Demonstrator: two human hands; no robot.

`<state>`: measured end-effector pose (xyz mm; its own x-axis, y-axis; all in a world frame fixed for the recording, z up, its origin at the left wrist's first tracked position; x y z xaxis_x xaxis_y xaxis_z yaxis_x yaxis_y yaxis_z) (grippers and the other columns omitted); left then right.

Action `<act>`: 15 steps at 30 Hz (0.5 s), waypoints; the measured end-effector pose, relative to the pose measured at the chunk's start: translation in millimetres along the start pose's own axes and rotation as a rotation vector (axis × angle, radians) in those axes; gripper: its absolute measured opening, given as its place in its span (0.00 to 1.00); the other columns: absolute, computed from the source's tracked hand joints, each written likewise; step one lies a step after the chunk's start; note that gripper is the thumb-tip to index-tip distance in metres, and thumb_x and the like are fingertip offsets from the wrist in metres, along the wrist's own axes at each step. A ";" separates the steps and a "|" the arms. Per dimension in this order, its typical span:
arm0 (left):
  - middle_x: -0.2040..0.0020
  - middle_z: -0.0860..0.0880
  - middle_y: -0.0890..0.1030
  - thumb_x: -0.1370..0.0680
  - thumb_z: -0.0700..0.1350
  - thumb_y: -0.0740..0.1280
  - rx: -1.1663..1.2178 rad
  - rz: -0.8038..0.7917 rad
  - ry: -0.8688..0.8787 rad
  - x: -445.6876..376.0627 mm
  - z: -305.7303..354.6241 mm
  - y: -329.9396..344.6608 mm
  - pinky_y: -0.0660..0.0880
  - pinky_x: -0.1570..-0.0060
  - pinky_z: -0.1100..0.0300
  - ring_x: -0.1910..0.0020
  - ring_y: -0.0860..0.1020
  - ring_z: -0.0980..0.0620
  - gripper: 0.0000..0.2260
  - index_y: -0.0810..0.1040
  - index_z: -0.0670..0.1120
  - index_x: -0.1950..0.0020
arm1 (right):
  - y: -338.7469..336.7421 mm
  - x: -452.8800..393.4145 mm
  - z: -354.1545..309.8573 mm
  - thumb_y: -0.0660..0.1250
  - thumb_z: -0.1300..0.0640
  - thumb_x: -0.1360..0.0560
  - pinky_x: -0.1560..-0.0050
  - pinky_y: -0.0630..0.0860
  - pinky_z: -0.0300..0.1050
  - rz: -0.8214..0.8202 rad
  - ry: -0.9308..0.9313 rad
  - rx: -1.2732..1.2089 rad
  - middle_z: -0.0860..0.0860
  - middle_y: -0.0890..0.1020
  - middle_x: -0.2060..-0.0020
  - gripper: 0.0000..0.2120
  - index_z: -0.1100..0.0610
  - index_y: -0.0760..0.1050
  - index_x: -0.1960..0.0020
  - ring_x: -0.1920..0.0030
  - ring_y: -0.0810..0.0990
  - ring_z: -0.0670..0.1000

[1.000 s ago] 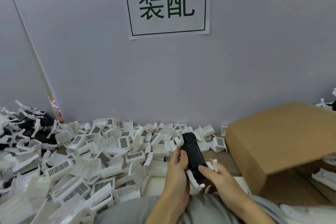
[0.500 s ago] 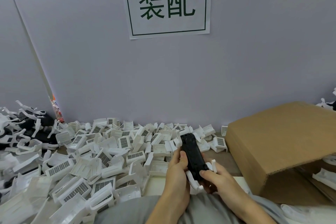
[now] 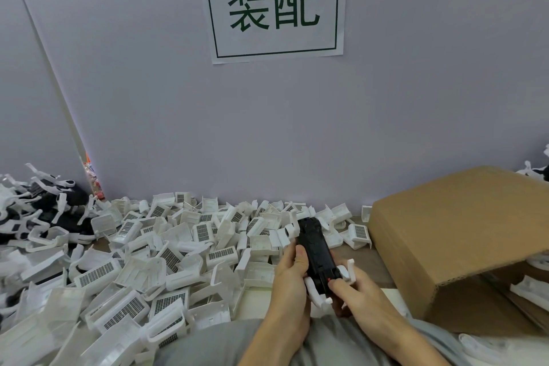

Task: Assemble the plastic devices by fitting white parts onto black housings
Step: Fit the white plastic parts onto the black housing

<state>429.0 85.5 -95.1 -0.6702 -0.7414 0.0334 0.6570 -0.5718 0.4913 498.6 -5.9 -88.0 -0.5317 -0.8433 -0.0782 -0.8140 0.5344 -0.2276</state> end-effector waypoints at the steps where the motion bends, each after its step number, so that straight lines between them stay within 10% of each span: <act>1: 0.43 0.36 0.83 0.14 0.45 0.57 -0.002 -0.001 -0.003 0.1 -0.2 0.0 0.76 0.37 0.39 0.42 0.81 0.34 0.15 0.77 0.40 0.35 | 0.4 -0.5 0.5 0.61 0.64 0.20 0.62 0.67 0.44 -0.005 -0.005 0.004 0.49 0.72 0.70 0.04 0.61 0.73 0.53 0.66 0.70 0.48; 9: 0.42 0.34 0.82 0.15 0.45 0.57 0.030 -0.006 -0.033 0.6 -1.8 1.4 0.75 0.38 0.36 0.41 0.81 0.33 0.15 0.76 0.42 0.33 | 1.8 -1.3 -0.6 0.64 0.58 0.19 0.49 0.74 0.50 0.005 0.002 -0.104 0.64 0.82 0.52 0.07 0.56 0.81 0.46 0.50 0.81 0.61; 15: 0.43 0.36 0.84 0.15 0.44 0.57 0.044 0.003 -0.025 -0.6 -2.7 -0.2 0.77 0.40 0.37 0.41 0.81 0.33 0.14 0.77 0.41 0.34 | 3.8 -2.8 2.4 0.64 0.63 0.20 0.66 0.68 0.40 -0.029 0.016 -0.151 0.54 0.71 0.68 0.03 0.60 0.76 0.48 0.68 0.71 0.48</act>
<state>430.2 85.2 -97.6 -0.6775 -0.7334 0.0566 0.6435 -0.5536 0.5286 497.6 -1.7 -91.0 -0.5105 -0.8579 -0.0584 -0.8542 0.5137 -0.0806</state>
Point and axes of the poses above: each hand's wrist, its own x-axis away from the middle knuckle, its own y-axis out of the palm, z = x × y, the point moved 9 cm from there along -x, towards the middle knuckle
